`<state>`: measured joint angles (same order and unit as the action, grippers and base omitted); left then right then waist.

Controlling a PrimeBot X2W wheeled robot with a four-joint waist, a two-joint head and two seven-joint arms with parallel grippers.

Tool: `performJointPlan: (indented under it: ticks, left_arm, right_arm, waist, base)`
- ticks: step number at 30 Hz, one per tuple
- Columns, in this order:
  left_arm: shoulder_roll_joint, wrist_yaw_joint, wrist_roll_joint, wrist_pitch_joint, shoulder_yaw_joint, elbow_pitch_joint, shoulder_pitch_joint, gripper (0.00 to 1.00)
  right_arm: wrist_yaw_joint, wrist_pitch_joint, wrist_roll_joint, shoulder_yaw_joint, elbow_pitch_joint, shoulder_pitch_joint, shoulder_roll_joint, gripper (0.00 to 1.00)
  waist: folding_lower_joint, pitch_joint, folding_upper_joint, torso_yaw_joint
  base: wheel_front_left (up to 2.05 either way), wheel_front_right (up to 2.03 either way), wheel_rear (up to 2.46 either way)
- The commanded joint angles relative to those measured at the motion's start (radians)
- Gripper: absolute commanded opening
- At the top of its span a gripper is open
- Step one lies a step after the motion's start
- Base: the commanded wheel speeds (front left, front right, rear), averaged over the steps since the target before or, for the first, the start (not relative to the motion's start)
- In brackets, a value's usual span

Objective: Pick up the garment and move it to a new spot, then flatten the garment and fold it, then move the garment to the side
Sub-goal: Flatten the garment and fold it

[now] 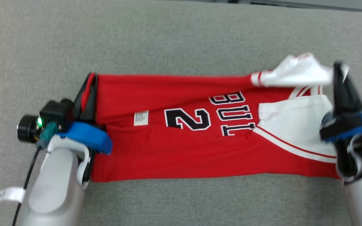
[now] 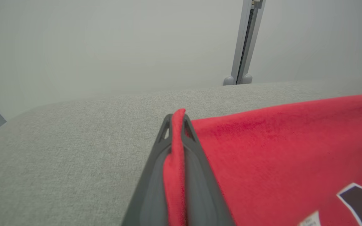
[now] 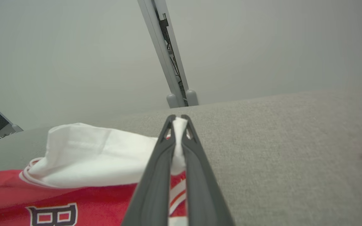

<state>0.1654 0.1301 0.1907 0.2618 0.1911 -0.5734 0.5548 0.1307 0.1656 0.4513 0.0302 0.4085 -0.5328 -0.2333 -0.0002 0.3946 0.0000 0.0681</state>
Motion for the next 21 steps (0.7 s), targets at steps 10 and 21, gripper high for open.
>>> performJointPlan:
  ticks: [10, 21]
  left_arm:
    - [-0.026, 0.001, -0.027, 0.004, -0.038, 0.072, -0.253, 0.31]
    - [-0.091, -0.071, -0.079, 0.004, -0.151, 0.233, -0.381, 1.00]
  right_arm:
    - [0.000, -0.023, 0.032, -0.009, -0.032, 0.264, 0.063, 0.27]
    - [0.000, 0.097, -0.245, -0.028, 0.013, 0.237, 0.087, 1.00]
  waist:
    - [0.0002, -0.108, 0.0000, -0.058]
    - [0.0002, -0.165, 0.0000, -0.049]
  base:
    - [0.00, 0.00, 0.00]
    - [0.00, 0.00, 0.00]
